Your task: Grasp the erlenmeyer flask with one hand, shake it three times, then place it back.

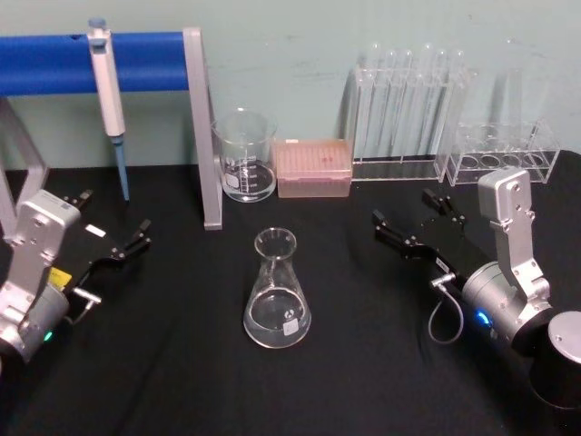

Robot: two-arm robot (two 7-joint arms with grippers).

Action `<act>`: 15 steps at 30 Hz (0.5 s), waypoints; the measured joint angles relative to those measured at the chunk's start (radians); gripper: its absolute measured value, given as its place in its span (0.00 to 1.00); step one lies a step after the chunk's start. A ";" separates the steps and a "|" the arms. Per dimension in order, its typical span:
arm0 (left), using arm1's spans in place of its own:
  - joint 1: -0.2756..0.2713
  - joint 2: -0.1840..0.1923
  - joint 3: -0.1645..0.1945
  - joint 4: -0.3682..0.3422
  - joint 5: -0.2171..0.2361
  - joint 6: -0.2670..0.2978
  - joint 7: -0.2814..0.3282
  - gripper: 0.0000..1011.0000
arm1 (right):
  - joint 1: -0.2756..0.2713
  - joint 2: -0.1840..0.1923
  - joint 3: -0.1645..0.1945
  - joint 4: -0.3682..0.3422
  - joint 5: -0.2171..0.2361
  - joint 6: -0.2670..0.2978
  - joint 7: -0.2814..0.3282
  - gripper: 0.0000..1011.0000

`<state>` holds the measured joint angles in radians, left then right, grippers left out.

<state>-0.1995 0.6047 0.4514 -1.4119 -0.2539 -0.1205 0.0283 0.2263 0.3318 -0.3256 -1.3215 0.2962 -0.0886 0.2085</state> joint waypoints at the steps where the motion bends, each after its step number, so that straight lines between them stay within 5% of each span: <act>1: 0.000 0.000 0.000 0.000 0.000 0.000 0.000 0.99 | 0.000 0.000 0.000 0.000 0.000 0.000 0.000 0.99; 15: 0.000 0.000 0.000 0.000 0.000 0.000 0.000 0.99 | 0.000 0.000 0.000 0.000 0.000 0.000 0.000 0.99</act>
<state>-0.1995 0.6047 0.4514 -1.4119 -0.2539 -0.1205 0.0283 0.2263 0.3318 -0.3256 -1.3215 0.2961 -0.0886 0.2085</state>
